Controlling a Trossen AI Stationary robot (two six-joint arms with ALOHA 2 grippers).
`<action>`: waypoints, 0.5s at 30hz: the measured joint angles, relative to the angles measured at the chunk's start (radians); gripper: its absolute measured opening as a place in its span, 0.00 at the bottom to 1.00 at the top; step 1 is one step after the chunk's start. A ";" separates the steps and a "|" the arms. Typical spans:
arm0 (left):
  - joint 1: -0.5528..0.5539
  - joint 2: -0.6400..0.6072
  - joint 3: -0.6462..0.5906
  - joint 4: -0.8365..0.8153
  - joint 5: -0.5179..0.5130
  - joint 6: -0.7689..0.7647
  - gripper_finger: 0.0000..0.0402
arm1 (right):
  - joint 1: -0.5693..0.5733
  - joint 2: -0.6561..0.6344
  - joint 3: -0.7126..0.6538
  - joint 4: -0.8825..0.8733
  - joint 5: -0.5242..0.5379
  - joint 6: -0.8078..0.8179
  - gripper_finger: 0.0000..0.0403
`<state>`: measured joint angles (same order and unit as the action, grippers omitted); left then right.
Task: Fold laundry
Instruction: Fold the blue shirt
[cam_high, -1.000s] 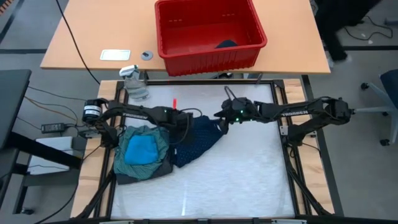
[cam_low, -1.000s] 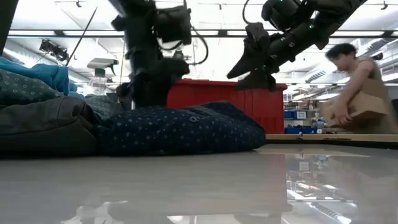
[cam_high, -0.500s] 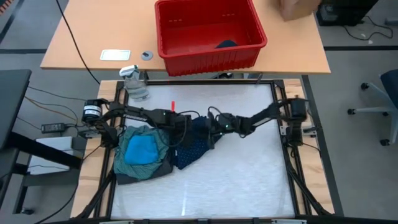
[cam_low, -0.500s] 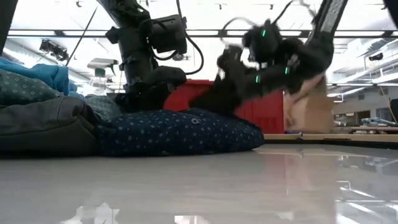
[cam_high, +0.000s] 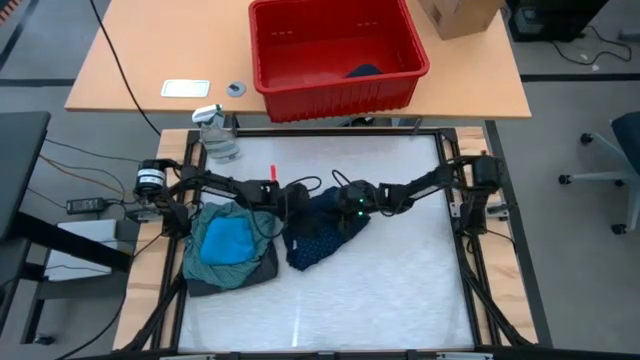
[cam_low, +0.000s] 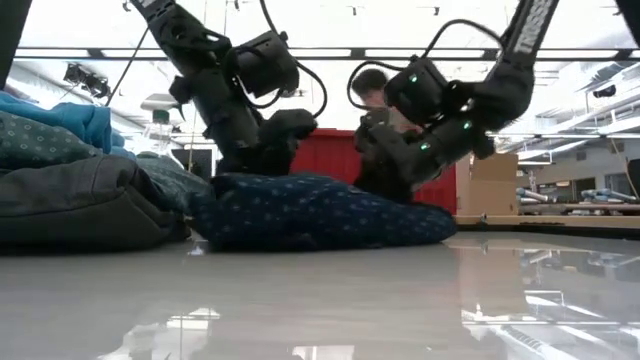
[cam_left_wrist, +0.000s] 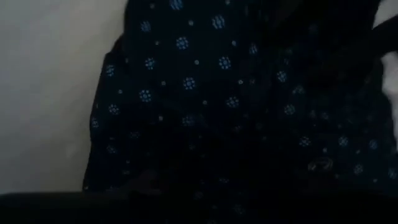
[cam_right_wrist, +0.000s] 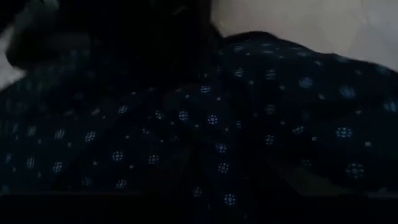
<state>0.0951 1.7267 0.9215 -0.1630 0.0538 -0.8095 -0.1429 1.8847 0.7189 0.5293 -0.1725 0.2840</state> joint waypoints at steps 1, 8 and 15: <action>0.003 0.009 0.000 0.040 -0.003 0.000 0.39 | 0.000 -0.037 -0.009 -0.039 0.005 -0.010 0.35; 0.005 0.032 0.055 0.206 0.042 0.018 0.39 | -0.013 -0.342 -0.053 -0.433 0.007 0.037 0.34; 0.057 -0.081 0.124 0.125 0.077 0.101 0.39 | -0.007 -0.604 -0.050 -0.450 0.007 0.123 0.34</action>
<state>0.1523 1.6460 1.0453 -0.0376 0.1308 -0.7089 -0.1496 1.2809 0.6687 0.0794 -0.1658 0.4075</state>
